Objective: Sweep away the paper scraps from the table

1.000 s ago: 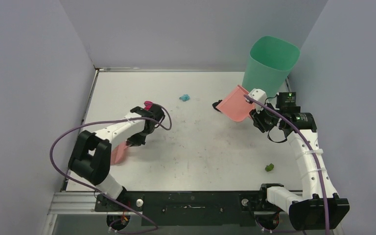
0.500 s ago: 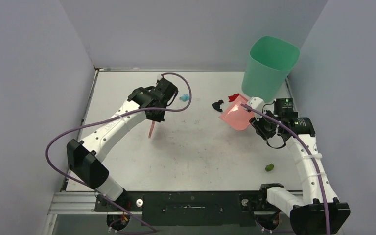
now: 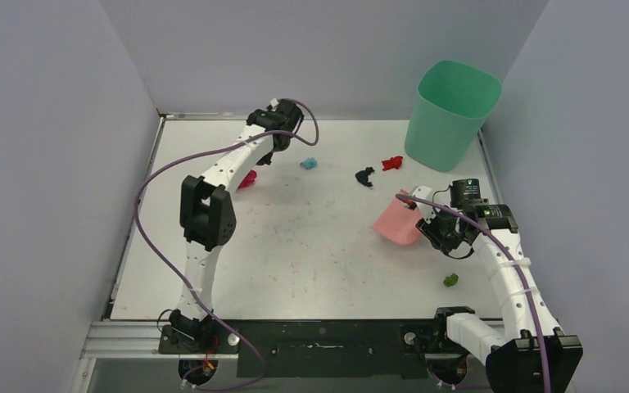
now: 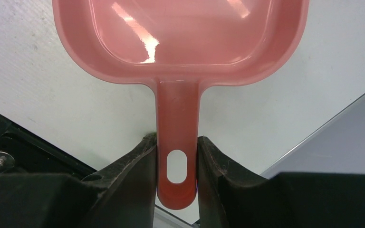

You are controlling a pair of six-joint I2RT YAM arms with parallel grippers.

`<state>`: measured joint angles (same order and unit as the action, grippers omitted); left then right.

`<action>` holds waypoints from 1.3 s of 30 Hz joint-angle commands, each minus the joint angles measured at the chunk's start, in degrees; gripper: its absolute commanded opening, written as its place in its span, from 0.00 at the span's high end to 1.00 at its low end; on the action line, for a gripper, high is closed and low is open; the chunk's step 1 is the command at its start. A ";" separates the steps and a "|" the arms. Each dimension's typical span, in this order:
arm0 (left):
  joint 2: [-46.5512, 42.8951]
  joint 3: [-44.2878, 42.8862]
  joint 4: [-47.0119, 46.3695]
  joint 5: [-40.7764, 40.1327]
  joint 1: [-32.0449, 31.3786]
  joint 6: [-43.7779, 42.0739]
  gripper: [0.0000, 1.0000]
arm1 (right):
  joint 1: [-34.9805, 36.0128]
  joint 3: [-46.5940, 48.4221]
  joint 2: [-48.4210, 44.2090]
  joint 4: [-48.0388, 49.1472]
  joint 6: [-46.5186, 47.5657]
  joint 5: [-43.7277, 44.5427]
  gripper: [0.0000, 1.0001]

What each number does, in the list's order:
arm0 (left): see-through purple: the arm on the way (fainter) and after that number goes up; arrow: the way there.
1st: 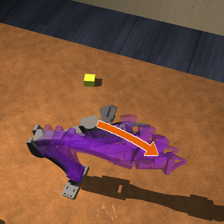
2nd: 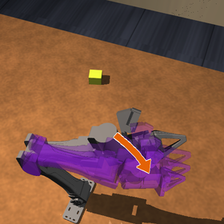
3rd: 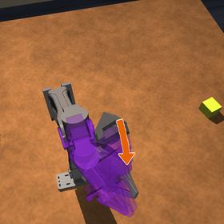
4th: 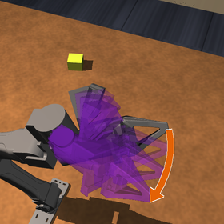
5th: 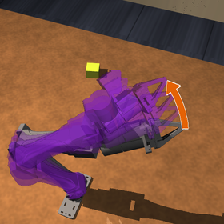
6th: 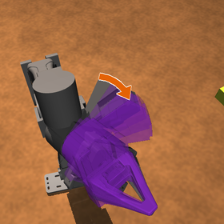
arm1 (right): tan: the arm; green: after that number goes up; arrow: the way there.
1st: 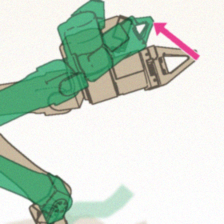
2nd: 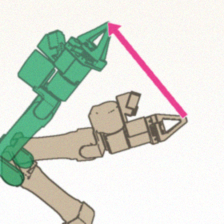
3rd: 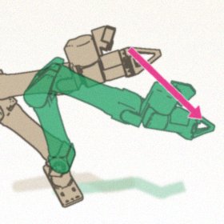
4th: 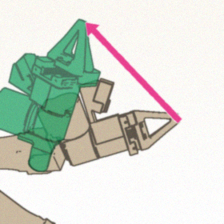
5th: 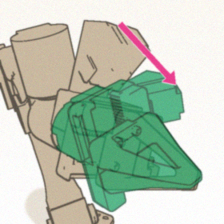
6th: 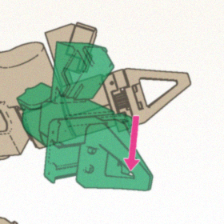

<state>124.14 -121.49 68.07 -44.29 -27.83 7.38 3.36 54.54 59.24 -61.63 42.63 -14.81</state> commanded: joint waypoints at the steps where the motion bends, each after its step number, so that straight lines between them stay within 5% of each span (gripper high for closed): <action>1: 5.33 -7.97 -3.11 5.17 1.11 -4.02 1.00 | 0.34 -0.22 -3.25 -0.56 0.35 1.66 0.95; 8: 6.39 -10.59 -5.70 18.60 -2.08 -6.18 1.00 | 0.34 -1.75 -4.39 -1.48 1.25 5.16 0.95; 18: -5.25 0.19 -4.18 35.02 -10.40 -7.71 1.00 | 0.34 -3.21 -4.16 -1.92 4.10 10.25 0.95; 26: -14.42 -3.57 -3.98 36.51 -12.00 -4.92 1.00 | 0.06 -4.71 -3.96 -2.62 8.25 17.11 0.95; 34: -8.29 -14.42 -17.64 37.56 -10.88 12.93 1.00 | -0.36 -5.80 -2.62 -1.48 5.56 17.44 0.95; 39: -3.59 -10.96 -35.55 44.04 -10.63 27.82 1.00 | -0.53 -5.49 -2.57 -1.86 3.62 17.41 0.95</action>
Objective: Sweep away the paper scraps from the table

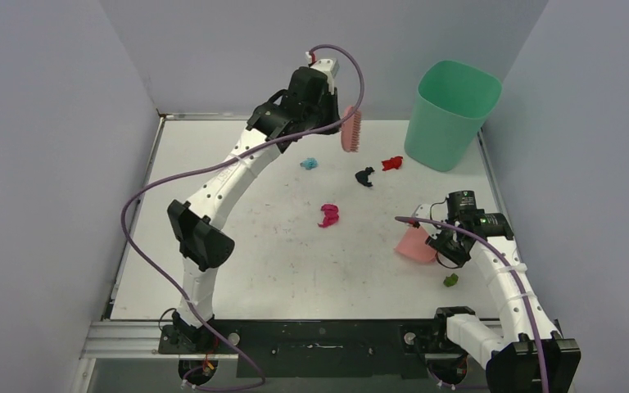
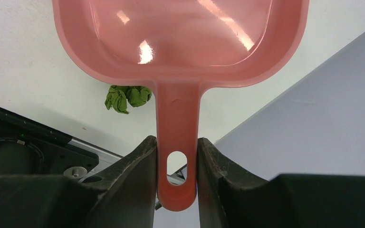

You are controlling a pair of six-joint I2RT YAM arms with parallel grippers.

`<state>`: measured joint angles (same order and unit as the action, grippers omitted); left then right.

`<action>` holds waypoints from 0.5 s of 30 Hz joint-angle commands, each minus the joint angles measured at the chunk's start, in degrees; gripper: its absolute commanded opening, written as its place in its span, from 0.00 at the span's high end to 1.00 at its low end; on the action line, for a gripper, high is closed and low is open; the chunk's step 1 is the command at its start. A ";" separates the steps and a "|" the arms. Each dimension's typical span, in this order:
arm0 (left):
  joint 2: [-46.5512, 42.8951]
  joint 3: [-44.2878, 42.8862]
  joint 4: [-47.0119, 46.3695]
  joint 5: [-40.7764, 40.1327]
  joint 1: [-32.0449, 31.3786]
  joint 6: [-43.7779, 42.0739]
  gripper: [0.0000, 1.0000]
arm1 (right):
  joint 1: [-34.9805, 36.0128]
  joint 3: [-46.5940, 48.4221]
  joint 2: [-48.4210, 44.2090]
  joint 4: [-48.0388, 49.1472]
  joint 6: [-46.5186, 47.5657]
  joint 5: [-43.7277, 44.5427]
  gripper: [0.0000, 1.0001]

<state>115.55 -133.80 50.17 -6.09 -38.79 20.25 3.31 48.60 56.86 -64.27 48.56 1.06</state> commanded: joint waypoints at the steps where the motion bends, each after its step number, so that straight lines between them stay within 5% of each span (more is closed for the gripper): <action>1: 6.44 1.58 -20.70 7.40 0.49 17.92 1.00 | -0.49 0.63 -0.13 0.55 -2.45 1.51 0.95; 9: 20.24 1.87 -40.66 13.23 1.64 36.02 1.00 | -0.67 3.94 0.19 -1.65 -4.06 0.44 0.95; 15: 28.91 -2.86 -38.53 16.90 1.98 40.78 1.00 | -0.81 3.76 -0.46 -2.54 -3.99 1.20 0.95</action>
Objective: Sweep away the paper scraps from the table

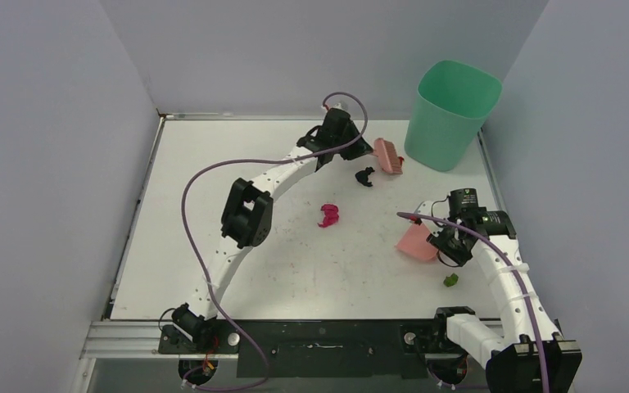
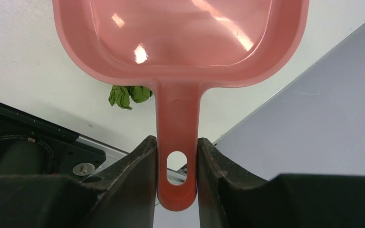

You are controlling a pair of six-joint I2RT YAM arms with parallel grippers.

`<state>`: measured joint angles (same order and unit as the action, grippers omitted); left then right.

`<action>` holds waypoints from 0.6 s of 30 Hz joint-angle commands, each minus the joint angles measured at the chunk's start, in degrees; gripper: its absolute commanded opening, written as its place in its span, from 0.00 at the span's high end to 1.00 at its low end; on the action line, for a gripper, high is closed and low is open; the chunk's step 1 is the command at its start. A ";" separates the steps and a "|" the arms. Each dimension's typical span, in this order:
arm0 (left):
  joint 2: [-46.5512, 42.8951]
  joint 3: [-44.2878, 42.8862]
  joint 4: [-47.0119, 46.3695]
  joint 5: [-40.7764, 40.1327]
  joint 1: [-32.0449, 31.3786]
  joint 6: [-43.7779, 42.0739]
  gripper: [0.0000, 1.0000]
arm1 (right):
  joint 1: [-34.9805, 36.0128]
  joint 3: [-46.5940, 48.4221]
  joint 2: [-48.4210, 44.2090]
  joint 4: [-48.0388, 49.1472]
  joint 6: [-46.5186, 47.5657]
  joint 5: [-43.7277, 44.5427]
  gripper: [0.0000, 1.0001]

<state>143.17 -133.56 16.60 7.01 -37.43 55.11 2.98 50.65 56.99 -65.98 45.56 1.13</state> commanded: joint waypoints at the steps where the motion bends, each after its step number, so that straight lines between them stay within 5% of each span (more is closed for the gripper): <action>1: 0.46 -0.38 -5.09 3.45 0.79 5.81 1.00 | -0.44 1.53 -0.72 -0.82 -1.00 1.08 0.95; 11: -23.63 40.76 -13.34 -0.97 5.68 4.75 1.00 | -0.48 0.87 0.31 -1.66 0.43 0.96 0.95; 18: -52.15 74.58 -16.84 -5.22 8.68 3.60 1.00 | -0.18 4.13 1.63 -2.32 1.02 -0.02 0.95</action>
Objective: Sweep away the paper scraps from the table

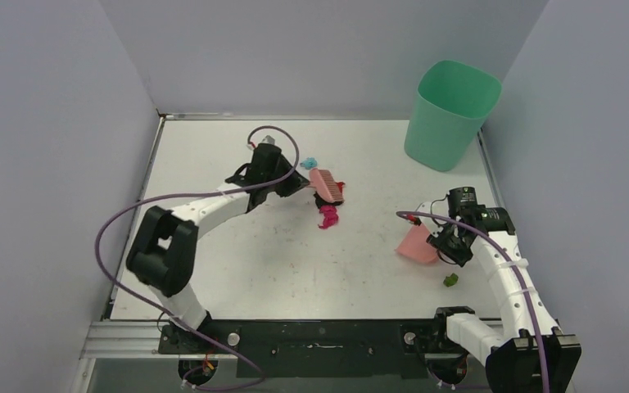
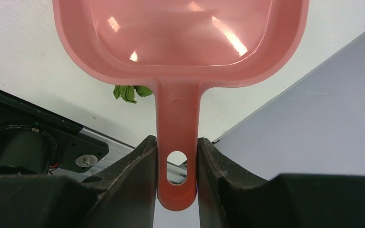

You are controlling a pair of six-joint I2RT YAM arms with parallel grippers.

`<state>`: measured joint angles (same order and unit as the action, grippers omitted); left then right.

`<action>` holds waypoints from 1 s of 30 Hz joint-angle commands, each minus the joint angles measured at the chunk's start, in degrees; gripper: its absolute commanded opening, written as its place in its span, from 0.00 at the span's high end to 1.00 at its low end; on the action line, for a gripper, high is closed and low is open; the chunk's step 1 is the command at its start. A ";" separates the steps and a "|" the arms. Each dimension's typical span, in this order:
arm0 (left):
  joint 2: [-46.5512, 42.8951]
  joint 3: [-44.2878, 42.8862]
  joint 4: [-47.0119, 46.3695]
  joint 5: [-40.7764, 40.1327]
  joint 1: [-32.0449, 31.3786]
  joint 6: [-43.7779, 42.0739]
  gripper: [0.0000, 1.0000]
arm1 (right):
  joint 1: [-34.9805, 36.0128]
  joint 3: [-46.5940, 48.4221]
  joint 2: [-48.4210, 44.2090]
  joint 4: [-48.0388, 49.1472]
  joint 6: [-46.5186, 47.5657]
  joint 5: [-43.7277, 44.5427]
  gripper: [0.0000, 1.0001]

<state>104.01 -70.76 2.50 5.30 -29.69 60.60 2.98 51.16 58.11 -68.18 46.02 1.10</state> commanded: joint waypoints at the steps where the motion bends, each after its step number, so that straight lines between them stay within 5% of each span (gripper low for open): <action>1: -16.38 14.24 -0.25 -3.84 1.17 -2.40 1.00 | -0.18 3.94 0.90 -0.11 0.56 -0.31 0.95; 5: -27.23 15.61 7.40 -3.51 1.09 -8.27 1.00 | 0.05 4.71 2.83 0.23 0.86 -0.75 0.95; 10: -29.86 1.86 23.65 -6.20 0.62 -22.14 1.00 | 0.95 5.59 5.18 -0.47 1.60 -6.50 0.95; 15: -24.11 -13.32 40.82 -12.75 0.34 -36.76 1.00 | 5.27 6.17 5.95 -5.21 4.22 -13.11 0.95; 20: -15.18 -22.17 55.19 -19.87 -1.01 -44.66 1.00 | 14.05 3.27 7.11 -3.03 -0.29 -9.42 0.95; 26: -7.26 -27.54 60.29 -27.45 -4.99 -48.54 1.00 | 18.25 0.73 9.89 1.29 -4.88 -7.89 0.95; 30: -1.06 -31.74 60.86 -22.40 -6.45 -50.92 1.00 | 18.57 0.77 12.11 3.38 -5.85 -9.54 0.95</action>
<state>100.36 -95.50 60.71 -18.22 -34.89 14.15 21.10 51.57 68.95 -68.69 42.72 -7.97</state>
